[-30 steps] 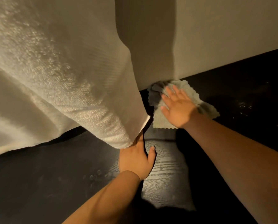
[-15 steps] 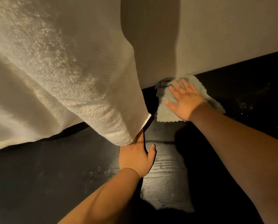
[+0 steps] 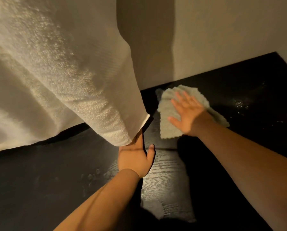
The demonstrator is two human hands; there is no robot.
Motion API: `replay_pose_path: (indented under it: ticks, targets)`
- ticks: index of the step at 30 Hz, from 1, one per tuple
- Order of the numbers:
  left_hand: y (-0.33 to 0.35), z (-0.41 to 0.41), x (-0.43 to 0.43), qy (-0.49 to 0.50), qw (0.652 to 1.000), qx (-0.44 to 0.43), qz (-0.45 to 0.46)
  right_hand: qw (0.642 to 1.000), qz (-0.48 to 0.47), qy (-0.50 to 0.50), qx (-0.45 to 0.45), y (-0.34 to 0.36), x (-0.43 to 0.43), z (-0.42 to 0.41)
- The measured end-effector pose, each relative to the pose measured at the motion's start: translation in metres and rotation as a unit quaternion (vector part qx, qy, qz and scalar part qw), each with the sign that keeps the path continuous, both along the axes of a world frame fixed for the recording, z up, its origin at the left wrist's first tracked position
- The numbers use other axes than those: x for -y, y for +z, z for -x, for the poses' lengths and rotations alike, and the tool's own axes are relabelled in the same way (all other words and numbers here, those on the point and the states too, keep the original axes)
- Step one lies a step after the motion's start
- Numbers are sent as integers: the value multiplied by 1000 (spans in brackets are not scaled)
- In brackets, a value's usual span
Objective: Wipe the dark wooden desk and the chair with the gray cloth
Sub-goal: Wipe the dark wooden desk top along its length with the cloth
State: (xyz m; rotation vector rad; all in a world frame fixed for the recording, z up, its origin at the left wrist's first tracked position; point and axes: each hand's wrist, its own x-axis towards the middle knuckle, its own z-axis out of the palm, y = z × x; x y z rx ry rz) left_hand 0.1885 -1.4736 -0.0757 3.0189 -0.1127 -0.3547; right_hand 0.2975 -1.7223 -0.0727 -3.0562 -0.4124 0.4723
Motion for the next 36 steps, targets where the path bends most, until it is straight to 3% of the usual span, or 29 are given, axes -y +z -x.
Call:
replay_pose_path:
  ticks: [3, 9, 12, 15, 19, 25, 28, 31, 34, 36]
  targets:
    - [-1, 1, 0, -2, 1000, -11, -9, 997, 6, -75, 13, -4, -13, 10]
    - [-3, 1, -3, 2, 1000, 1, 28, 998, -48, 32, -9, 5, -28, 124]
    - [-4, 0, -3, 7, 1000, -4, 25, 997, -32, 65, -23, 4, -7, 113]
    - [-3, -2, -1, 13, 1000, -5, 17, 999, -14, -22, 36, -4, 15, 74]
    - [-2, 1, 0, 20, 999, 5, 44, 993, -9, -119, 12, -10, 2, 78]
    - [0, 2, 0, 14, 998, 24, 53, 998, -57, -19, -4, -1, 2, 185]
    - [3, 5, 1, -4, 999, 15, 49, 998, -41, 6, -53, 3, 28, 177]
    - [4, 4, 4, -40, 998, 19, 38, 997, -8, -45, -62, 7, 43, 148]
    - [5, 2, 12, -89, 995, 20, 42, 993, -42, -108, -3, -3, 35, 161]
    - [6, 8, 26, -120, 992, 4, 46, 992, -65, -99, 42, -9, 24, 199]
